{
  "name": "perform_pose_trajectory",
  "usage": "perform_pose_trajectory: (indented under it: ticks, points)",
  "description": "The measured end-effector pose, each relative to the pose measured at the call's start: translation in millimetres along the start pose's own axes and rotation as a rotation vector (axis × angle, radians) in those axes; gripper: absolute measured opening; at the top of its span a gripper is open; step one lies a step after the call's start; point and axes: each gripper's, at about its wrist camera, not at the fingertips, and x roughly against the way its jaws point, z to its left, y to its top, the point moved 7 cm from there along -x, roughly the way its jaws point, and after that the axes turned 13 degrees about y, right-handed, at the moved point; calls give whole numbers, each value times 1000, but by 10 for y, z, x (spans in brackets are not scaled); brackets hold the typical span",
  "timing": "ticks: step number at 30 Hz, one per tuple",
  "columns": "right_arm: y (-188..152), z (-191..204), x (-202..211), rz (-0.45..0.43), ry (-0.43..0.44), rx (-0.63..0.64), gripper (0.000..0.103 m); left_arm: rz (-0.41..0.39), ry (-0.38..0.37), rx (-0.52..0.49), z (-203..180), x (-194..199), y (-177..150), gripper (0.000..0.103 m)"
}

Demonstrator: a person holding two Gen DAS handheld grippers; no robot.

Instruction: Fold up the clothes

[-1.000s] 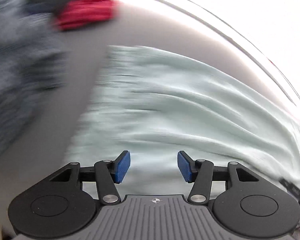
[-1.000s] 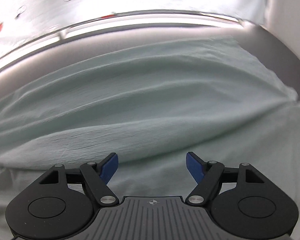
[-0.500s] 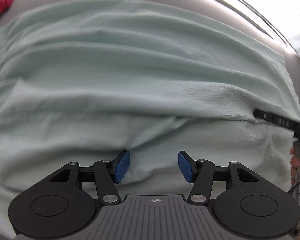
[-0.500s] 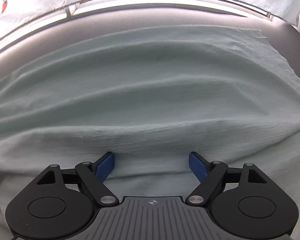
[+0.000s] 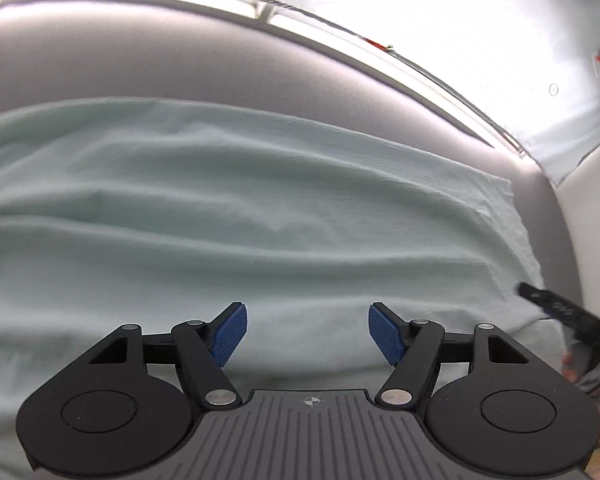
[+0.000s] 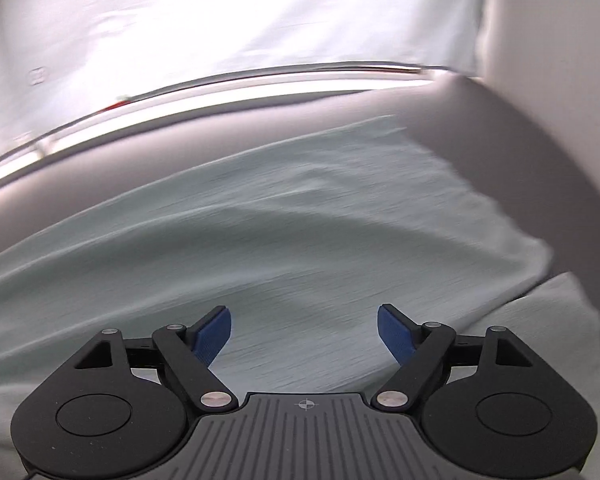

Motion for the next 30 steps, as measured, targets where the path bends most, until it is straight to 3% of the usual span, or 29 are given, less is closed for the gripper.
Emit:
perform_pose_trajectory:
  ticks: [3, 7, 10, 14, 19, 26, 30]
  points:
    - [98, -520, -43, -1, -64, -17, 99, -76, 116, -27, -22, -161, 333, 74]
    - [232, -876, -243, -13, -36, -21, 99, -108, 185, 6, 51, -503, 770, 74]
    - [468, -898, -539, -37, 13, 45, 99, -114, 229, 29, 63, -753, 980, 74]
    - [863, -510, -1026, -53, 195, 189, 99, -127, 259, 17, -81, -975, 1092, 75]
    - [1310, 223, -1560, -73, 370, 476, 100, -162, 295, -74, -228, -1135, 1194, 76]
    - [1595, 724, -2020, 103, 638, 768, 100, -118, 164, -303, -281, -1242, 1279, 77]
    - [1518, 843, -2175, 216, 663, 878, 97, -88, 123, -361, -319, -1289, 1330, 77]
